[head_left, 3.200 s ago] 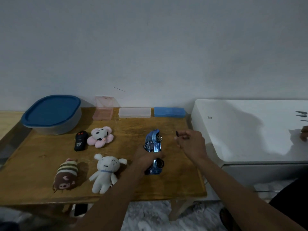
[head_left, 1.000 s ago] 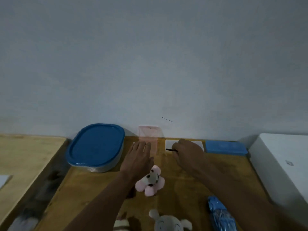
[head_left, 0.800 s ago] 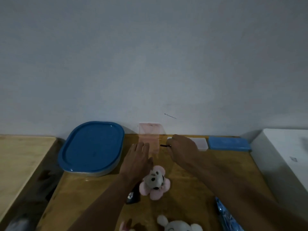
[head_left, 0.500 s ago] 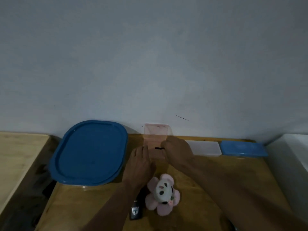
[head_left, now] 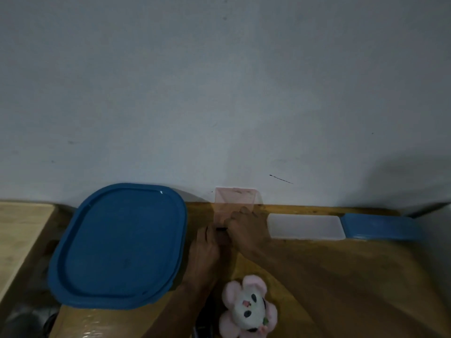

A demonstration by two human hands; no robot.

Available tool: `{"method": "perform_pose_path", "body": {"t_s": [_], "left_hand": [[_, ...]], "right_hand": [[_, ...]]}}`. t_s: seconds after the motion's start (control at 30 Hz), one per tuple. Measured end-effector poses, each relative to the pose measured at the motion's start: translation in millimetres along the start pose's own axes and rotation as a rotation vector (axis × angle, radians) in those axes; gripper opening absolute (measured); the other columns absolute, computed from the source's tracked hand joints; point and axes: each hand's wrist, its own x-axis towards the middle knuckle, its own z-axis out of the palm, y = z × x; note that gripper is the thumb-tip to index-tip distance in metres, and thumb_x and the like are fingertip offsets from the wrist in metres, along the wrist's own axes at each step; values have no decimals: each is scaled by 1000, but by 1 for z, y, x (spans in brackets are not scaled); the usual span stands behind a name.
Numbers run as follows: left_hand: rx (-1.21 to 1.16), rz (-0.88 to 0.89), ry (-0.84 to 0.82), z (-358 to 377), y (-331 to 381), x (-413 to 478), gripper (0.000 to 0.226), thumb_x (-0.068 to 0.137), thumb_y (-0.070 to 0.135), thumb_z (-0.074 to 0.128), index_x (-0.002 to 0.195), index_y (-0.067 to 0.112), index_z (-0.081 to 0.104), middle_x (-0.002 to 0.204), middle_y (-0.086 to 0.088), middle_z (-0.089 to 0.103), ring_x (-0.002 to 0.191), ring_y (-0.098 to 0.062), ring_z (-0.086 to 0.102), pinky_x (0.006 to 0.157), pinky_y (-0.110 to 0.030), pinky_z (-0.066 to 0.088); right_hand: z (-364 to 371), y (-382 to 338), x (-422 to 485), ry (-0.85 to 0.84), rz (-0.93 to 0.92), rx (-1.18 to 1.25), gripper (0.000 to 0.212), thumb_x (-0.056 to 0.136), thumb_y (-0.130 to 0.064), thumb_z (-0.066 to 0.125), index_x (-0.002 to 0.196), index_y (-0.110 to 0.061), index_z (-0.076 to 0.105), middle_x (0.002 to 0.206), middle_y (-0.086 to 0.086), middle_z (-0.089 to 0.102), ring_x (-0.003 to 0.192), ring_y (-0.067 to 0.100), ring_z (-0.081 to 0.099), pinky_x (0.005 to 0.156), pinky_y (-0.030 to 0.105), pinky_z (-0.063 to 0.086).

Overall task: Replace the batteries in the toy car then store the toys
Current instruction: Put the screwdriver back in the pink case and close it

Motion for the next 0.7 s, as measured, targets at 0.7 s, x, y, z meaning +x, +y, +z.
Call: {"method": "perform_pose_path", "body": {"t_s": [0.7], "left_hand": [[-2,-192,-103,3,5,-2,37,92,19,58,128,10,51,117,-9,57,98,-21,58,84,-30,48]], "right_hand": [[-9,43,-10,300,587,714,35,89,-15,62,123,-7,59,116,11,66,103,25,62,88,32,51]]}}
